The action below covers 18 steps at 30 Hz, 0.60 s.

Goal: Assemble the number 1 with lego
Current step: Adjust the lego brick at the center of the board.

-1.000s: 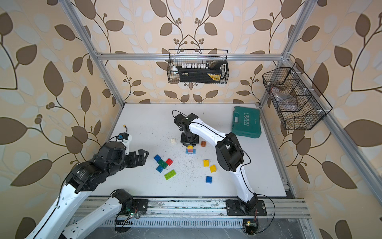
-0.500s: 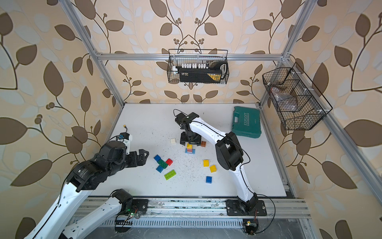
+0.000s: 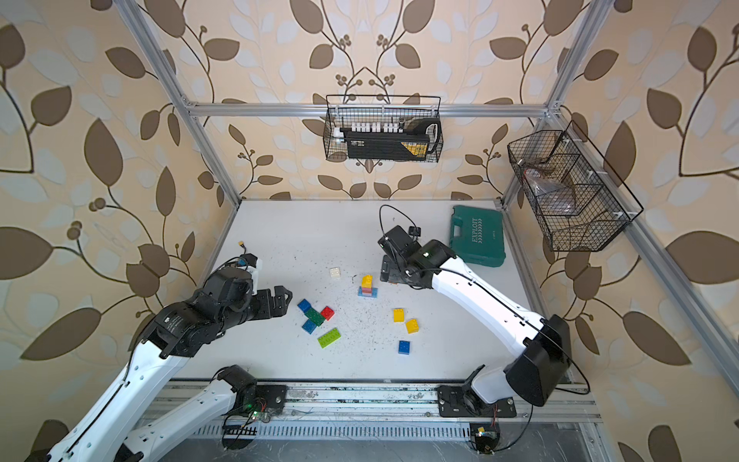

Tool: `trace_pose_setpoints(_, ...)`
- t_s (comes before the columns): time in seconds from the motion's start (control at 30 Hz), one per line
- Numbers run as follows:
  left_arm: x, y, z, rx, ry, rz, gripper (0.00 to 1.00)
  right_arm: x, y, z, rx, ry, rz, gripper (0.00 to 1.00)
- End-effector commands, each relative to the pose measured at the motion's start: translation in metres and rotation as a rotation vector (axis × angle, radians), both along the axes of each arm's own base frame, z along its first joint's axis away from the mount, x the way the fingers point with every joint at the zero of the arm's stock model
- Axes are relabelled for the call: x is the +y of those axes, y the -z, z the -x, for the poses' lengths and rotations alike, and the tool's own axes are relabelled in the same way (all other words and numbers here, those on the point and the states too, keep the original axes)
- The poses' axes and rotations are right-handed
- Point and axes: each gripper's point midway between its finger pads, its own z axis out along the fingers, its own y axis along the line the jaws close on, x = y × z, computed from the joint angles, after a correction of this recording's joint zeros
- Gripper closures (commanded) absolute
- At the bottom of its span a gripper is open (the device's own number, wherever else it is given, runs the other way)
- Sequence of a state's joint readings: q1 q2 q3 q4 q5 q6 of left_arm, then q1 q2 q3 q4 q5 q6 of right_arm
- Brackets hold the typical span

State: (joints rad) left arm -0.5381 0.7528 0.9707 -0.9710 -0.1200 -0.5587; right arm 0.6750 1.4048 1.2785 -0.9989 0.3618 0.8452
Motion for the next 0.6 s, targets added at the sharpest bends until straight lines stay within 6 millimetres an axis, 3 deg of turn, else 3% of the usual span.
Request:
trace_pose_setpoints(0.0,-0.032,0.005,-0.007,0.037,0.028,0.158,0.01,-0.026,0.025,0.000,-0.037,0.049,0.065,0.01)
trace_pose_setpoints(0.17,-0.070,0.054,-0.018,0.168,0.031,0.085,0.01,-0.028,0.051,0.014,-0.040,0.003,0.038,0.01)
trace_pose_setpoints(0.27,-0.097,0.064,-0.028,0.149,0.035,-0.038,0.01,-0.036,0.057,0.021,-0.103,-0.003,0.023,0.01)
trace_pose_setpoints(0.4,-0.130,0.079,-0.051,0.190,0.001,-0.077,0.01,-0.045,0.063,0.030,-0.215,-0.010,-0.041,0.01)
trace_pose_setpoints(0.57,-0.175,0.091,-0.076,0.171,-0.005,-0.120,0.01,-0.057,0.053,0.042,-0.315,0.005,-0.107,0.01)
